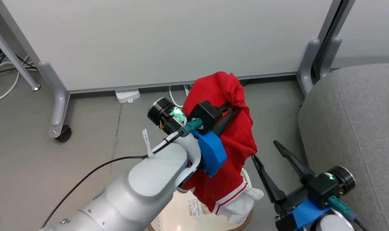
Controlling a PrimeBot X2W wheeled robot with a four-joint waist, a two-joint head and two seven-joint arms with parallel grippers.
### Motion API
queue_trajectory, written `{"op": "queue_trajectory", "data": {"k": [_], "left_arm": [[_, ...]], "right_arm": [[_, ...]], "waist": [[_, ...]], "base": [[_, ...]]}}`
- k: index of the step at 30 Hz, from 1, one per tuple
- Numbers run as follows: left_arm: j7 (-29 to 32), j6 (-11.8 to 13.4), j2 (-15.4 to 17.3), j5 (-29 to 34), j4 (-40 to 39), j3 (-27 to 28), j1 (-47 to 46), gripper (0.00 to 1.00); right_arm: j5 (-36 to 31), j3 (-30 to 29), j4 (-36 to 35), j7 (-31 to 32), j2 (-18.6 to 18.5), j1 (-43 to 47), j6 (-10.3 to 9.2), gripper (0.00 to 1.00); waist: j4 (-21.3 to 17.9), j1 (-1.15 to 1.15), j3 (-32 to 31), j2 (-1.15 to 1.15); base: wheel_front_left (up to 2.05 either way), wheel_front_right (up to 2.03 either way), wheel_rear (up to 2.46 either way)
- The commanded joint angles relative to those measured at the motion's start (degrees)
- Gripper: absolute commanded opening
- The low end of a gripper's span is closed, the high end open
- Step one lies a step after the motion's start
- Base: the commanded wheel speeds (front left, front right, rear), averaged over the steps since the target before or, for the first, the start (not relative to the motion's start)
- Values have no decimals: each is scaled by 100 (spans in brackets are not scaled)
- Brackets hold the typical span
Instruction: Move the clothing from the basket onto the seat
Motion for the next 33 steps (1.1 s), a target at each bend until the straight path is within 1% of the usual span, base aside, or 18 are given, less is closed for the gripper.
{"op": "queue_trajectory", "data": {"k": [1,6,13,23,30,31,32,33], "left_arm": [[-29,16,11,-11,-12,-26,-92,0],[-44,44,11,-54,-42,-76,-118,0],[-74,70,11,-126,-97,-188,-196,0],[-123,123,11,-239,-149,-317,-317,0],[-158,150,11,-309,-114,-406,-354,0],[-164,149,11,-319,-106,-416,-359,0],[-170,151,11,-339,-102,-424,-364,0],[-178,154,11,-348,-100,-434,-369,0]], "right_arm": [[13,72,36,-2,-31,-112,-2,100],[84,568,274,-1,-131,-581,-2,100],[168,1045,748,-2,-137,-1176,-2,100],[320,1384,1537,-2,-13,-1716,-2,100],[391,1558,1785,-2,122,-1987,-2,100],[399,1584,1811,-1,135,-2009,-2,41],[410,1606,1829,-2,143,-2033,-2,29],[427,1622,1845,-2,147,-2057,-2,0]], "waist": [[6,0,9,0],[27,0,52,0],[63,0,125,0],[108,0,204,0],[103,0,228,0],[101,0,226,0],[99,0,225,0],[98,0,226,0]], "base": [[0,0,0],[0,0,0],[0,0,0],[0,0,0],[0,0,0],[0,0,0],[0,0,0],[0,0,0]]}}
